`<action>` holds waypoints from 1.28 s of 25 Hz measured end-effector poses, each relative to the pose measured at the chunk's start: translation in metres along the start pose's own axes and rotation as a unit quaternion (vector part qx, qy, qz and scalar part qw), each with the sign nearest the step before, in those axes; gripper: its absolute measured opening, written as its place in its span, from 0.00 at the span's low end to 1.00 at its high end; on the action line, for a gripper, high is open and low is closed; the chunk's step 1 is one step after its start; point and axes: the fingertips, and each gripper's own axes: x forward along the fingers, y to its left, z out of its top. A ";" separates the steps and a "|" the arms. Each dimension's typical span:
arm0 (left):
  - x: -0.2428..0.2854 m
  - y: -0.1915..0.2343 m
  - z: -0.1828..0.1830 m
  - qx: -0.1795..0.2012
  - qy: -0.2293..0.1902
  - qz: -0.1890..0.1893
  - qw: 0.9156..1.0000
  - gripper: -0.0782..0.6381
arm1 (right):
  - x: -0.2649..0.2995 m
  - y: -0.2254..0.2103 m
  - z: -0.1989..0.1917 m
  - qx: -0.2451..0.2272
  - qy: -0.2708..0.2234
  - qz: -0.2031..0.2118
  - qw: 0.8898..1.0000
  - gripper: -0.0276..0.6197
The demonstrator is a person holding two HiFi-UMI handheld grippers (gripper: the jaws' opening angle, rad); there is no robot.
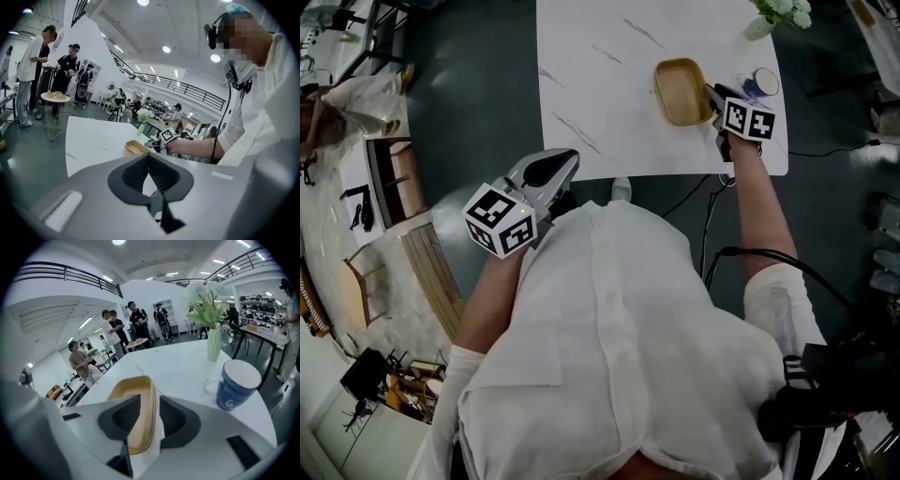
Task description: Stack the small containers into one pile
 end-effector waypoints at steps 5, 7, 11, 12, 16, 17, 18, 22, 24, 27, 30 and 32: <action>-0.001 -0.003 -0.004 -0.006 0.001 0.005 1.000 0.12 | -0.017 0.006 0.003 -0.016 -0.022 0.009 1.000 0.22; -0.001 -0.005 -0.005 -0.004 0.003 0.001 1.000 0.12 | -0.026 0.011 0.002 -0.023 -0.033 0.012 0.999 0.22; -0.004 -0.009 -0.006 0.010 0.005 -0.018 1.000 0.12 | -0.051 0.027 -0.010 -0.019 -0.056 0.012 0.998 0.22; -0.006 -0.010 -0.007 0.013 0.004 -0.024 1.000 0.12 | -0.058 0.032 -0.015 -0.016 -0.061 0.012 0.998 0.21; -0.020 -0.018 -0.007 0.024 0.006 -0.055 0.998 0.12 | -0.086 0.068 -0.044 -0.008 -0.064 0.009 0.998 0.08; -0.025 -0.020 -0.007 0.028 0.008 -0.064 0.998 0.12 | -0.092 0.079 -0.052 -0.004 -0.063 0.010 0.998 0.07; -0.030 -0.022 -0.008 0.031 0.010 -0.071 0.997 0.12 | -0.097 0.092 -0.060 0.000 -0.061 0.012 0.998 0.06; -0.055 -0.026 -0.018 0.033 0.010 -0.098 0.995 0.12 | -0.108 0.148 -0.093 -0.013 -0.041 0.032 0.999 0.05; -0.069 -0.030 -0.025 0.035 0.011 -0.114 0.993 0.12 | -0.112 0.180 -0.107 -0.022 -0.033 0.046 0.998 0.05; -0.092 -0.034 -0.037 0.041 0.018 -0.128 0.991 0.12 | -0.124 0.226 -0.120 -0.022 -0.038 0.058 0.997 0.05; -0.113 -0.032 -0.050 0.045 0.026 -0.132 0.990 0.12 | -0.135 0.265 -0.127 -0.037 -0.048 0.059 0.996 0.05; -0.126 -0.031 -0.060 0.047 0.033 -0.136 0.989 0.12 | -0.141 0.290 -0.133 -0.051 -0.052 0.059 0.996 0.05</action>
